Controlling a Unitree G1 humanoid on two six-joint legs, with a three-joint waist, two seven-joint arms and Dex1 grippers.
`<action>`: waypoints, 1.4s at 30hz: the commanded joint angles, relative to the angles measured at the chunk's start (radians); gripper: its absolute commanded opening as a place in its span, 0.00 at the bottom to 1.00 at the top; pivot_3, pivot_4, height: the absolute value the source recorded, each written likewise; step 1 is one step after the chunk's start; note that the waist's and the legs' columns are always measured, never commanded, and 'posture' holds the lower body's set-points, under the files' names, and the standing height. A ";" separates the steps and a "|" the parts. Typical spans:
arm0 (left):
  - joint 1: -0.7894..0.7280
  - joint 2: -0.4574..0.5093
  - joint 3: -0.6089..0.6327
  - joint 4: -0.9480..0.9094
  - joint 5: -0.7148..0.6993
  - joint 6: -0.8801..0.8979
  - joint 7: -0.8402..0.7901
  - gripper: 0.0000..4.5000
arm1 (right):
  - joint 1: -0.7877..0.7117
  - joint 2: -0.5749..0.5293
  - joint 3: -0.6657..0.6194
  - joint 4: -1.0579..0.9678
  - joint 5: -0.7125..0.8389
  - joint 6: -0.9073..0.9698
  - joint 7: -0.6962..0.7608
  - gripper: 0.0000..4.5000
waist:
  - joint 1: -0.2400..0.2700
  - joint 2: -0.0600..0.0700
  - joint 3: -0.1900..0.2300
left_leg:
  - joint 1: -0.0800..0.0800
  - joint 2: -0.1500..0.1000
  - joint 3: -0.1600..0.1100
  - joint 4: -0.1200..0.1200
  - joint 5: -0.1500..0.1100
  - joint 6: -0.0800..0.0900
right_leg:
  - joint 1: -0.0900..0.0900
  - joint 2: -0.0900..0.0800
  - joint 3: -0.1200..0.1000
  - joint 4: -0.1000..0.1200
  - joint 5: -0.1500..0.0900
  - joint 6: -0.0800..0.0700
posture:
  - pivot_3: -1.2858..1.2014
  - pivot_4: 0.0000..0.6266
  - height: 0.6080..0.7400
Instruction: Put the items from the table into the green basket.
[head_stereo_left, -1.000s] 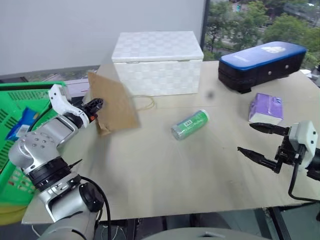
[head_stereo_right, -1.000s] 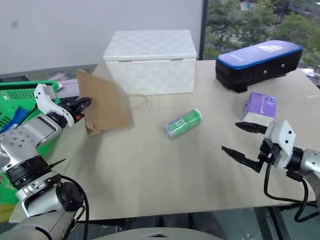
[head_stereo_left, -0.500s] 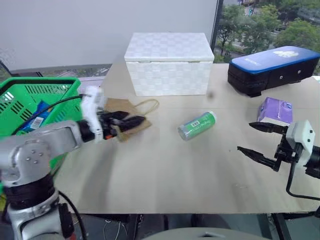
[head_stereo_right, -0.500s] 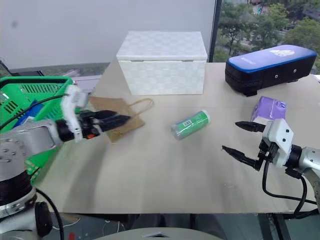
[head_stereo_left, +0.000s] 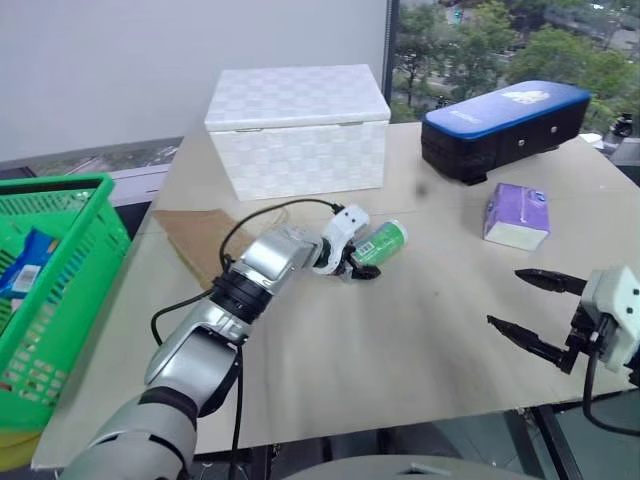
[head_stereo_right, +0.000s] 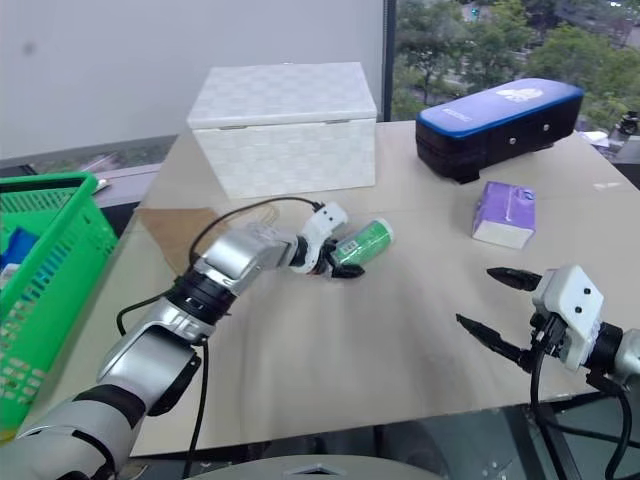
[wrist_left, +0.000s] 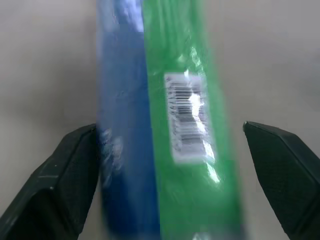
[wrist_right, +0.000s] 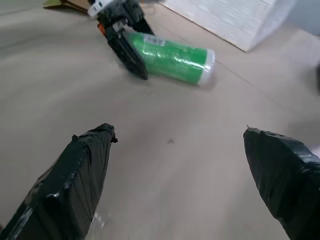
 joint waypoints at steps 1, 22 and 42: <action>-0.002 -0.017 -0.014 0.018 0.055 -0.051 -0.054 0.70 | -0.003 0.001 -0.038 -0.058 0.017 0.002 -0.025 1.00 | -0.012 0.001 0.000 | 0.000 0.000 0.000 0.000 0.000 0.000 | 0.000 0.000 0.002 0.000 0.000 0.000 | 0.41 0.05 1.00; 0.181 0.175 1.303 -0.563 -0.154 0.241 0.645 0.46 | -0.749 0.096 0.360 0.183 0.145 -0.023 0.055 1.00 | 0.078 -0.010 0.002 | 0.004 0.006 -0.006 0.002 0.001 -0.002 | -0.009 0.000 0.004 0.012 0.002 -0.002 | 0.58 0.00 1.00; 0.105 0.157 1.404 -0.537 -0.355 0.369 0.691 0.99 | -0.822 0.093 0.385 0.189 0.155 0.018 0.049 1.00 | 0.283 -0.022 -0.006 | -0.016 -0.016 -0.030 0.002 0.004 -0.007 | -0.021 -0.043 -0.051 0.013 0.002 -0.007 | 0.58 0.00 1.00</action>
